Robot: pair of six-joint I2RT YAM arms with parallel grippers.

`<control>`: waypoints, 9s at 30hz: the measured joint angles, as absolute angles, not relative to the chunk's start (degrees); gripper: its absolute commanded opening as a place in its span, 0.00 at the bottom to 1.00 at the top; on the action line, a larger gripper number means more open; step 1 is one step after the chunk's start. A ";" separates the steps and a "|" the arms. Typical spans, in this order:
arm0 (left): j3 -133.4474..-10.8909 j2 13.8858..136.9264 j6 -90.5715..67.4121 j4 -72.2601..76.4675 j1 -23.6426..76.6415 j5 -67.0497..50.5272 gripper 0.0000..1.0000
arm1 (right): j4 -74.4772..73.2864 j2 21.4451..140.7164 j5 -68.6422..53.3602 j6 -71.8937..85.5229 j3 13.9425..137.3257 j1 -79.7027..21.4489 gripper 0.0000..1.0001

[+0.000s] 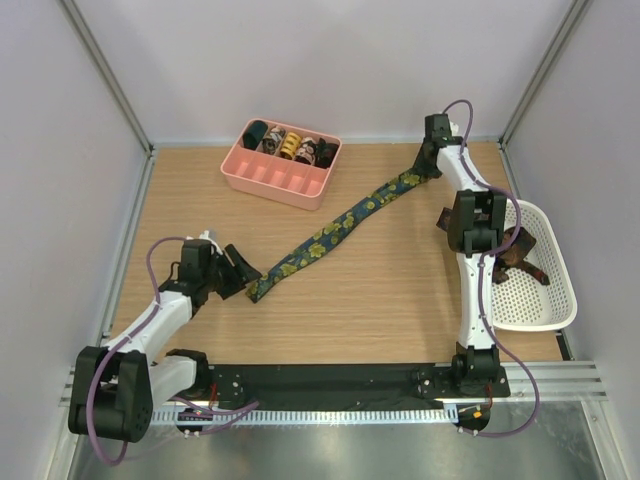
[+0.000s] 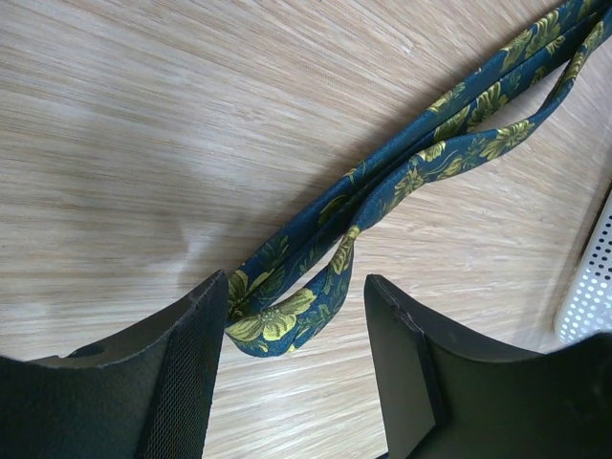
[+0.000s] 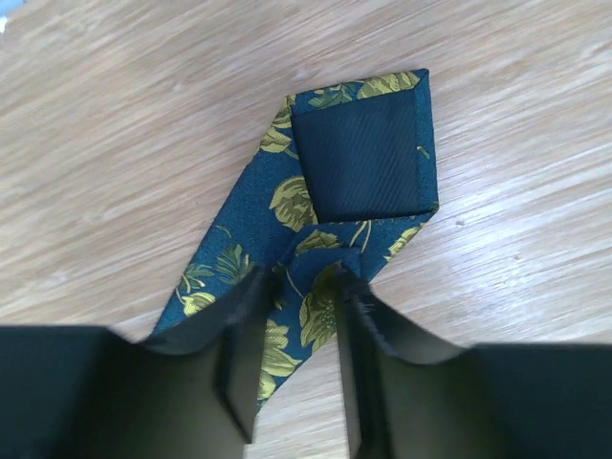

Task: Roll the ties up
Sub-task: Flatten the tie

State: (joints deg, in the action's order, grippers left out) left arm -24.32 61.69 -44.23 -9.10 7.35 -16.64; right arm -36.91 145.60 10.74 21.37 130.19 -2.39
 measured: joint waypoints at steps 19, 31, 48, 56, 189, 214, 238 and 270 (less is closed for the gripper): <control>-24.32 61.69 -43.00 -9.76 7.35 -16.43 0.60 | -36.88 145.23 11.75 20.99 130.19 -2.37 0.04; -24.88 61.76 -41.78 -10.61 7.51 -15.77 0.60 | -36.88 144.99 12.73 20.64 131.37 -2.37 0.04; -26.26 62.87 -39.97 -11.62 10.17 -13.17 0.61 | -35.55 145.60 13.82 19.59 135.87 -0.99 0.38; -28.27 64.66 -39.68 -13.02 13.30 -10.87 0.61 | -35.48 147.87 13.85 19.35 135.79 -0.62 0.62; -28.03 73.41 -6.26 12.08 42.70 -9.26 0.57 | 3.46 104.51 -40.23 25.93 58.67 -41.95 0.03; -31.27 79.46 -5.28 7.31 44.62 -7.05 0.47 | 15.99 109.12 -44.97 34.87 52.60 -38.85 0.09; -35.68 82.39 -5.30 1.72 46.39 -3.57 0.55 | 4.29 108.57 -36.84 28.80 55.00 -38.50 0.01; -37.39 80.82 -3.70 2.42 46.41 -3.20 0.63 | 13.89 104.22 -44.38 35.73 51.33 -36.14 0.01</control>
